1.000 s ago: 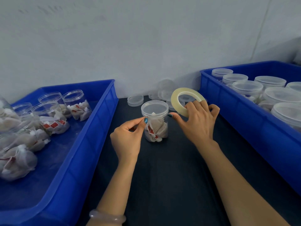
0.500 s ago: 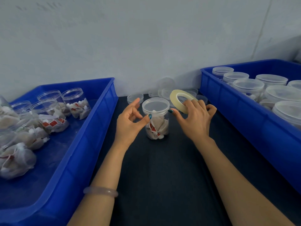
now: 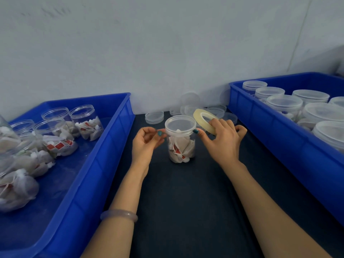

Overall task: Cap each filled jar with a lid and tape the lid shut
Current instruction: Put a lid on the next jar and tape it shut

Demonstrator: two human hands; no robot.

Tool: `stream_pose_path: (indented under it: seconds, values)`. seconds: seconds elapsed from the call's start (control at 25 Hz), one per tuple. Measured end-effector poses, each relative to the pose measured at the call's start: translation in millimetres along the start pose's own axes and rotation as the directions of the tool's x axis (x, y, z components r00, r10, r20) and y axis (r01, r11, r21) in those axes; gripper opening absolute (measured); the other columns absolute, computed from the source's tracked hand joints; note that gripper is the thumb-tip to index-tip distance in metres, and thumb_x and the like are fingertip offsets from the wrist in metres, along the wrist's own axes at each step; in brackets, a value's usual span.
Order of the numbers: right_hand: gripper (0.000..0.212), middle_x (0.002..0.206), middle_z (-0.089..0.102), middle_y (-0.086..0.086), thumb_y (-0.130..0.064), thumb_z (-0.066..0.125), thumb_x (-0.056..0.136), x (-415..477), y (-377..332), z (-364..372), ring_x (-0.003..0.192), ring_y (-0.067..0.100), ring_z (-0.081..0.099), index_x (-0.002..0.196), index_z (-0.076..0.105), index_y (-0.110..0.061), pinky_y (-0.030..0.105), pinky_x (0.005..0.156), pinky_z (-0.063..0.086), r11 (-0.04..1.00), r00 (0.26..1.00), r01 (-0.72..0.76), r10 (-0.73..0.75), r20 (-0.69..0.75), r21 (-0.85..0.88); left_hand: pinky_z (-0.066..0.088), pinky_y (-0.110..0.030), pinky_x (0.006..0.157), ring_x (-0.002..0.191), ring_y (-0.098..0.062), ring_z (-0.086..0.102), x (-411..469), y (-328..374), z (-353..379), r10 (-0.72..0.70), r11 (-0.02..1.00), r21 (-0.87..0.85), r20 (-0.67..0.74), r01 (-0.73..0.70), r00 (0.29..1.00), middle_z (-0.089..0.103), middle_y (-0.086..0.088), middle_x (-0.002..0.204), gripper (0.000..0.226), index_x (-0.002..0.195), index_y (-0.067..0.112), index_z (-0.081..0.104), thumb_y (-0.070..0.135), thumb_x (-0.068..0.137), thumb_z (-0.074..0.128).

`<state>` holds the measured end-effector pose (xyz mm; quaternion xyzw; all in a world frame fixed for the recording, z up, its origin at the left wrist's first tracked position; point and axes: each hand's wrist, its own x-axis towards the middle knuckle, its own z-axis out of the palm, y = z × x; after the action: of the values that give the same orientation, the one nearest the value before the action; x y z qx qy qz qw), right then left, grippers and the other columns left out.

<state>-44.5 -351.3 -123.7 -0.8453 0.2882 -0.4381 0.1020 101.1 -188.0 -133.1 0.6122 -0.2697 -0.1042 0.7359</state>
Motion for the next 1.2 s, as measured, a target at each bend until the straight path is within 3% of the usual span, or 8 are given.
stream_pose_path:
  seconds: [0.08,0.2,0.28,0.52,0.72,0.88,1.0,1.2]
  values:
    - [0.067,0.085,0.047,-0.012,-0.08,0.031,0.085,-0.1,-0.4,-1.6,0.084,0.014,0.043,0.089,0.061,-0.02,0.033,0.08,0.016,1.0,1.0,-0.003,0.003,-0.004,0.008,0.053,-0.032,0.099,0.112,-0.007,0.066,-3.9,0.7,3.9,0.032,0.999,0.018,0.068,-0.033,0.997,0.07,0.012,0.119,0.038,0.121,0.022,0.054,0.029,0.087,0.07]
    - [0.065,0.083,0.048,-0.012,-0.078,0.031,0.087,-0.2,-2.0,-3.6,0.083,0.012,0.04,0.09,0.061,-0.02,0.034,0.079,0.017,1.0,1.0,0.005,-0.006,0.01,0.015,0.042,-0.02,0.108,0.13,0.005,0.047,-10.0,2.1,19.0,0.053,0.98,0.17,0.285,-0.104,0.957,0.051,0.02,0.142,0.085,0.147,0.032,0.036,0.04,0.077,0.083]
    - [0.058,0.08,0.048,-0.012,-0.075,0.032,0.087,-0.8,-1.2,-4.5,0.081,0.011,0.04,0.085,0.058,-0.023,0.033,0.077,0.016,1.0,1.0,0.02,-0.02,0.007,0.002,0.042,-0.023,0.109,0.13,0.007,0.046,-13.3,2.2,31.3,0.063,0.968,0.217,0.274,-0.126,0.96,0.05,0.02,0.141,0.097,0.15,0.029,0.033,0.046,0.07,0.085]
    - [0.048,0.077,0.051,-0.011,-0.062,0.026,0.093,0.3,7.8,-11.1,0.084,0.013,0.043,0.076,0.052,-0.025,0.037,0.078,0.021,0.994,0.993,0.107,-0.108,0.057,0.013,0.051,-0.025,0.098,0.118,-0.004,0.058,-14.7,5.5,27.0,0.127,0.972,0.187,0.085,-0.141,0.988,0.062,0.011,0.126,0.082,0.131,0.025,0.051,0.044,0.062,0.091]
    - [0.05,0.083,0.053,-0.012,-0.063,0.023,0.095,2.6,8.6,-15.9,0.088,0.01,0.041,0.08,0.055,-0.027,0.034,0.079,0.017,0.987,0.982,0.157,-0.151,0.113,-0.045,0.049,-0.009,0.079,0.1,0.007,0.062,-15.7,12.5,12.9,0.113,0.982,0.152,0.025,-0.116,0.993,0.063,0.009,0.116,0.07,0.118,0.027,0.054,0.046,0.06,0.087]
    - [0.058,0.075,0.05,-0.012,-0.068,0.023,0.091,1.6,4.2,-17.0,0.083,0.011,0.042,0.071,0.054,-0.024,0.036,0.079,0.019,0.993,0.983,0.111,-0.116,0.141,0.038,0.051,-0.016,0.083,0.105,-0.004,0.065,-19.2,17.7,12.1,0.073,0.994,0.065,0.14,-0.082,0.988,0.069,0.009,0.11,0.07,0.117,0.021,0.056,0.047,0.062,0.09]
    - [0.067,0.072,0.052,-0.009,-0.073,0.022,0.088,2.4,3.6,-16.8,0.082,0.011,0.043,0.072,0.059,-0.019,0.035,0.078,0.017,0.989,0.979,0.081,-0.102,0.177,0.124,0.052,-0.021,0.088,0.109,-0.006,0.065,-23.0,23.8,14.7,0.044,0.997,0.053,0.246,-0.059,0.968,0.07,0.012,0.112,0.085,0.121,0.02,0.056,0.069,0.056,0.082]
    - [0.071,0.074,0.056,-0.008,-0.085,0.026,0.076,2.2,9.0,-16.6,0.087,0.002,0.044,0.077,0.064,-0.025,0.032,0.081,0.017,0.964,0.922,0.022,-0.122,0.367,0.264,0.044,-0.045,0.108,0.122,-0.014,0.059,-25.1,25.8,3.4,-0.067,0.994,0.111,0.392,0.025,0.918,0.066,0.008,0.127,0.086,0.129,0.031,0.059,0.076,0.057,0.076]
